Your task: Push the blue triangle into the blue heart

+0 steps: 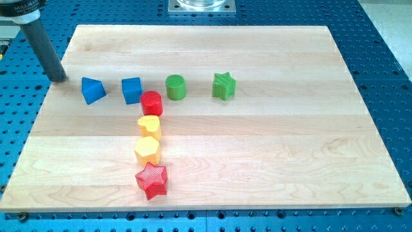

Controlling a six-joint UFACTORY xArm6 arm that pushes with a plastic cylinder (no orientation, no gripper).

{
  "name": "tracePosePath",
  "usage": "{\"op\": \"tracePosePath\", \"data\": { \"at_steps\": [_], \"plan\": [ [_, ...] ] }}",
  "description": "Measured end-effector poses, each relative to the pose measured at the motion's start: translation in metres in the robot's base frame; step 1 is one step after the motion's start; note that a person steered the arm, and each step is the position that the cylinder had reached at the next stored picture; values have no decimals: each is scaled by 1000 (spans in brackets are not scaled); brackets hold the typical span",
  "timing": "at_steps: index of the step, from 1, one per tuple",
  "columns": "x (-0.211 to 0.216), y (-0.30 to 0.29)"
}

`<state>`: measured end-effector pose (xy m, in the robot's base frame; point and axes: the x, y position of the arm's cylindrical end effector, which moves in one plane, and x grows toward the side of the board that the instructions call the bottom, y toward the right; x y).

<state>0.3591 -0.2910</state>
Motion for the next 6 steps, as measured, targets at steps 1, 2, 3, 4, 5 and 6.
{"op": "tracePosePath", "data": {
  "at_steps": [1, 2, 3, 4, 5, 6],
  "plan": [
    [0, 0],
    [1, 0],
    [1, 0],
    [1, -2],
    [35, -1],
    [51, 46]
  ]
}}
